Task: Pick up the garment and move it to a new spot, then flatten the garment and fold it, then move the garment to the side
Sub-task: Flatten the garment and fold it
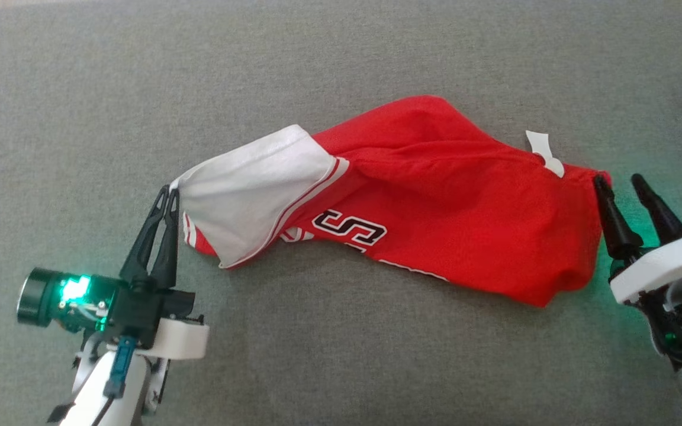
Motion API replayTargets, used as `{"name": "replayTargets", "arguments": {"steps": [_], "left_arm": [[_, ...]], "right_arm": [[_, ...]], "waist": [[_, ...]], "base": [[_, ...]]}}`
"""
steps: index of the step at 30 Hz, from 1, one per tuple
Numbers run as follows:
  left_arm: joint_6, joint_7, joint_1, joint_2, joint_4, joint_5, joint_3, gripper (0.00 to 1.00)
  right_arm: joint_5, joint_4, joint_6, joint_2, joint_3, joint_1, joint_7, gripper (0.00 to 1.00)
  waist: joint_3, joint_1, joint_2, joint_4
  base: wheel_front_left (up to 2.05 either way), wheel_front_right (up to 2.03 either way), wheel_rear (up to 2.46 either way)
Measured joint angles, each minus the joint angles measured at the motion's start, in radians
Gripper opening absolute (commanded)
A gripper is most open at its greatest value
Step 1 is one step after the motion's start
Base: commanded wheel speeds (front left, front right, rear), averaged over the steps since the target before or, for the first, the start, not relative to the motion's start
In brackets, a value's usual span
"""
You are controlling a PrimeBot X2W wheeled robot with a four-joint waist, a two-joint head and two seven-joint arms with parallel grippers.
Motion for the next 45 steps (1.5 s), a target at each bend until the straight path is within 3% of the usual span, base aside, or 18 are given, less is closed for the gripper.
{"name": "replayTargets", "arguments": {"steps": [5, 7, 9, 10, 12, 13, 15, 24, 28, 33, 37, 45], "left_arm": [[0.000, 0.000, -0.006, -0.001, 0.000, 0.000, -0.007, 0.00], [0.000, 0.000, -0.016, -0.002, 0.000, 0.000, -0.011, 0.00], [0.001, 0.000, -0.024, -0.002, 0.001, 0.000, -0.016, 0.00], [0.001, 0.000, -0.025, -0.002, 0.001, 0.000, -0.020, 0.00], [0.001, 0.000, -0.025, -0.004, 0.004, 0.000, -0.024, 0.00], [0.001, 0.000, -0.025, -0.004, 0.004, 0.000, -0.025, 0.00], [0.001, 0.000, -0.025, -0.004, 0.006, 0.000, -0.025, 0.00], [0.010, 0.000, -0.035, 0.000, 0.009, 0.000, -0.025, 0.00], [0.004, 0.000, -0.043, 0.038, -0.021, 0.000, -0.020, 0.00], [-0.037, -0.001, -0.071, 0.106, -0.075, -0.015, 0.015, 0.00], [-0.069, 0.001, -0.082, 0.140, -0.135, -0.037, 0.035, 0.00], [-0.152, 0.104, -0.134, 0.238, -0.350, -0.083, 0.070, 0.00]], "right_arm": [[0.092, 0.012, 0.000, -0.025, 0.062, -0.008, 0.034, 0.95], [0.119, 0.013, 0.000, -0.028, 0.076, -0.009, 0.034, 0.81], [0.137, 0.015, 0.000, -0.036, 0.090, -0.011, 0.033, 0.53], [0.146, 0.018, 0.000, -0.043, 0.098, -0.014, 0.033, 0.44], [0.159, 0.027, 0.000, -0.050, 0.107, -0.025, 0.030, 0.35], [0.165, 0.029, 0.000, -0.053, 0.111, -0.032, 0.028, 0.26], [0.176, 0.031, 0.000, -0.055, 0.123, -0.044, 0.018, 0.00], [0.205, 0.034, 0.000, -0.094, 0.169, -0.060, -0.056, 0.00], [0.215, -0.011, 0.000, -0.144, 0.180, -0.069, -0.086, 0.00], [0.223, -0.096, 0.000, -0.213, 0.167, -0.066, -0.102, 0.00], [0.227, -0.166, 0.000, -0.269, 0.126, -0.054, -0.104, 0.00], [0.202, -0.386, 0.000, -0.365, -0.091, 0.053, -0.064, 0.00]], "waist": [[0.012, -0.0001, 0.0000, 0.010], [0.015, -0.0001, 0.0000, 0.014], [0.016, -0.0001, 0.0000, 0.017], [0.016, -0.0001, 0.0000, 0.018], [0.016, -0.0002, 0.0000, 0.021], [0.016, -0.0001, 0.0000, 0.023], [0.017, -0.0001, 0.0000, 0.025], [-0.002, -0.0001, 0.0000, 0.026], [-0.054, -0.0002, 0.0000, 0.020], [-0.134, -0.0002, 0.0000, 0.010], [-0.190, -0.0003, 0.0000, 0.002], [-0.318, -0.0005, 0.0001, -0.034]], "base": [[0.00, 0.00, 0.00], [0.00, 0.00, 0.00], [0.00, 0.00, 0.00], [0.00, 0.00, 0.00], [0.00, 0.00, 0.00], [0.00, 0.00, 0.00], [0.00, 0.00, 0.00], [0.00, 0.00, 0.00], [0.00, 0.00, 0.00], [0.00, 0.00, 0.00], [0.00, 0.00, 0.00], [0.00, 0.00, 0.00]]}}
